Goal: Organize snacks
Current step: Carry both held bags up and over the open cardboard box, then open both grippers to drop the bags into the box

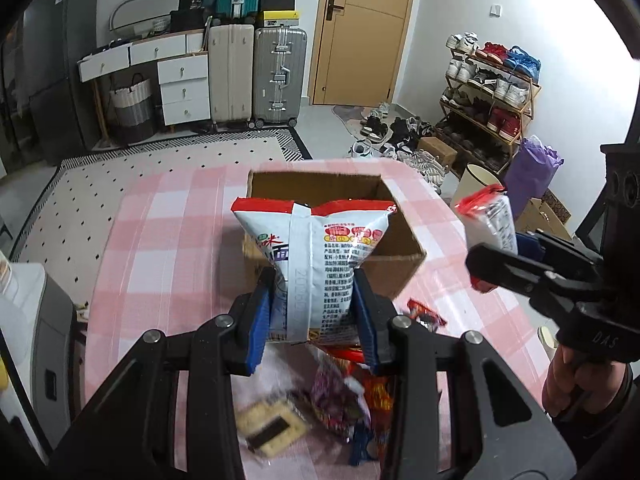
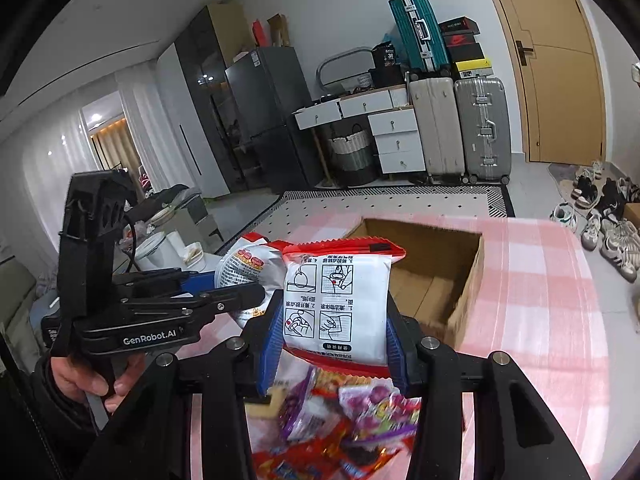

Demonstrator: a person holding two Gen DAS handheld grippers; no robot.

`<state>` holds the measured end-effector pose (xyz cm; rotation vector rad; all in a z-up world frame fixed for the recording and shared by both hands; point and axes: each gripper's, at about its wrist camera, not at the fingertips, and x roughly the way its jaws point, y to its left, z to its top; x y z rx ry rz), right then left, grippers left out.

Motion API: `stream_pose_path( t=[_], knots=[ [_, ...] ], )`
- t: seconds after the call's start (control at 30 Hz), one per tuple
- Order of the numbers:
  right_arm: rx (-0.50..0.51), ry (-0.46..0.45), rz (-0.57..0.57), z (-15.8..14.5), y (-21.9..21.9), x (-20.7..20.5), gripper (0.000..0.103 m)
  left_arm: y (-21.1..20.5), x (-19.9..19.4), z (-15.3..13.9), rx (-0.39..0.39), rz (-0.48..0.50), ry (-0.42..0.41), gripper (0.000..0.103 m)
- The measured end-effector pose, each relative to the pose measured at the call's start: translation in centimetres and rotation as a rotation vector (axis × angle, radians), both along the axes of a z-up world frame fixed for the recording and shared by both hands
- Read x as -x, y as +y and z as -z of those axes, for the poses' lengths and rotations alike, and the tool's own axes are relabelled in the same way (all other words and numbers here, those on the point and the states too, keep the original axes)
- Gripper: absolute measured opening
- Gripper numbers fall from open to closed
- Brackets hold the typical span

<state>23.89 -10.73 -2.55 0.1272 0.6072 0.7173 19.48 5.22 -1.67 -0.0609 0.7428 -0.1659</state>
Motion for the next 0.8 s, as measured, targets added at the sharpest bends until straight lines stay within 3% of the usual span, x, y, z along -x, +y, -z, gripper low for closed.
stream_pose_path(
  t=[0.43, 0.57, 0.8],
  knots=[
    [0.041, -0.018, 0.007, -1.3, 1.7, -6.6, 0.044, -1.2, -10.5, -1.7, -0.031, 0.000, 0.033, 0.035],
    [0.119, -0.022, 0.041, -0.1, 2.8, -8.8, 0.044, -1.7, -13.9, -1.2, -0.063, 0.000, 0.039, 0.035],
    [0.130, 0.038, 0.056, 3.0, 3.2, -12.5, 0.044, -2.8, -19.6, 1.3, -0.049, 0.016, 0.101, 0.035]
  ],
)
